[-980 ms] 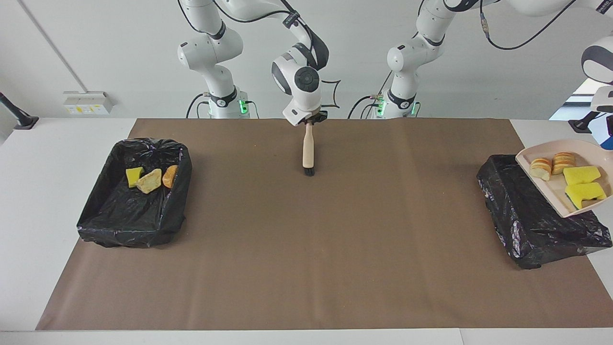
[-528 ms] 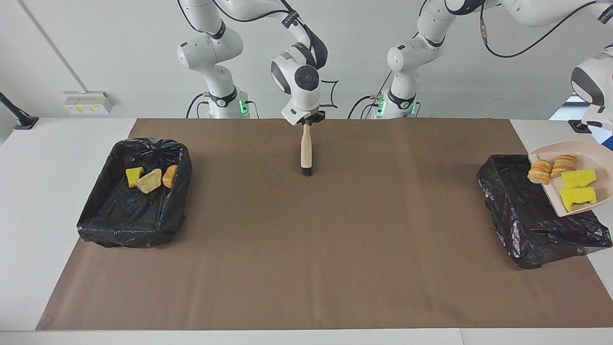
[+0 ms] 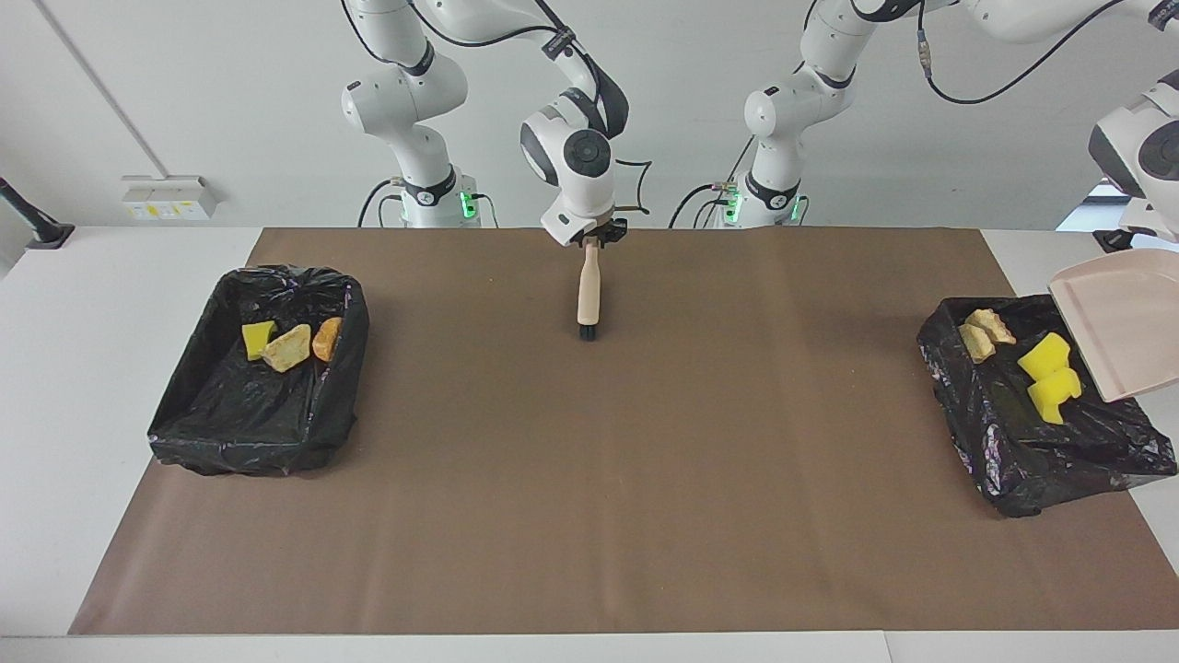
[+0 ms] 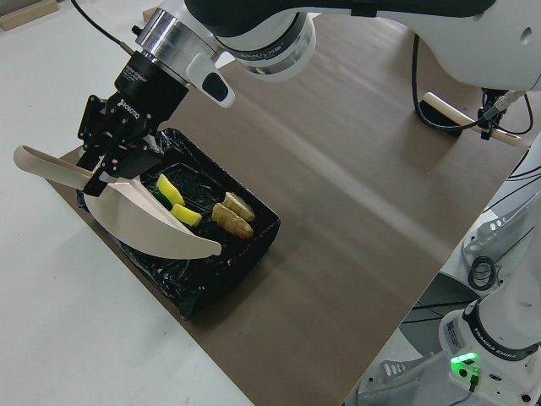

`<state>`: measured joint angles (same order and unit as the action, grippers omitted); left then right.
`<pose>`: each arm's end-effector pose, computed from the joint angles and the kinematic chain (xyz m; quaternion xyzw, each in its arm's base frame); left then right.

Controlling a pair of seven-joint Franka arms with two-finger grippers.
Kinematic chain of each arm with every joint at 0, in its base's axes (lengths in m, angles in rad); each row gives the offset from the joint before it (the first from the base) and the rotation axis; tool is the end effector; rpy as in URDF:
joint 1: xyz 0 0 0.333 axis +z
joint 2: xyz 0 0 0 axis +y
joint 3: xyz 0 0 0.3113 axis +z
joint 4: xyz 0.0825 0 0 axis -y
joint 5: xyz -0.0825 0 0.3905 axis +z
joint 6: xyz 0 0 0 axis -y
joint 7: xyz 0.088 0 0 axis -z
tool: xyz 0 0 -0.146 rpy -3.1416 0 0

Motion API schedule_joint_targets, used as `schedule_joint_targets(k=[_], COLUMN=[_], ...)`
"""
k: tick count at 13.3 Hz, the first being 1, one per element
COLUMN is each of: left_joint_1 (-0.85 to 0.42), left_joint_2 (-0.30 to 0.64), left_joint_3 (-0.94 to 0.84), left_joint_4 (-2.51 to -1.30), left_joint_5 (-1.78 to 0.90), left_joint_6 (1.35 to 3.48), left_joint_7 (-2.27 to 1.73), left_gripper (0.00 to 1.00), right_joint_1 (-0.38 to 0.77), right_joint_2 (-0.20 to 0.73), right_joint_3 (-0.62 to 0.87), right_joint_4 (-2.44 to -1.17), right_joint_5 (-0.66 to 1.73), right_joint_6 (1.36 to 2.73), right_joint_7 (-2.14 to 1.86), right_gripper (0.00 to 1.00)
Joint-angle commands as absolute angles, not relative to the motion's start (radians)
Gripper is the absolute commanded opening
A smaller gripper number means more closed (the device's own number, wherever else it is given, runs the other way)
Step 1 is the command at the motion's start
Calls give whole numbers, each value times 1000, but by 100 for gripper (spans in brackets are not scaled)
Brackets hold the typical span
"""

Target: Sweep and dump trash in bin

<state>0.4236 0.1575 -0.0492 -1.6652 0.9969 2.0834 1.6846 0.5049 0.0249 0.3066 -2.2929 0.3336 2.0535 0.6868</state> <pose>0.5889 0.3093 0.5285 -0.5838 0.6724 0.3182 0.3252 0.3112 0.3705 0.2778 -0.9811 0.0342 0.1899 0.0137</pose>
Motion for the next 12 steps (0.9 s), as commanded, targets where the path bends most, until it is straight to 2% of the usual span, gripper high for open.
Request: schedule_joint_targets(k=[1,4,6,12], left_joint_1=[407,315,240,-26], left_joint_2=[77,71,78,86], left_joint_3=[-55,-74,-74,-75], left_joint_4=[-1683,-1666,-1643,-1686], left_joint_5=[1003,904,798,513], left_joint_6=[2024,1901,1789,1622], left_joint_7=[1663,1588,1502,1040], left_gripper=[0,0,0,0], right_joint_1=[505,477,401,230], right_joint_2=[11,-29,-34,-92], right_joint_3=[305,295,293,293], right_joint_4=[-2272,-2249,-2192,-2057], right_joint_5=[328,327,298,121], right_joint_6=[2063,2060,2042,1890], right_joint_7=[667,658,657,643], right_gripper=[100,100,100,100])
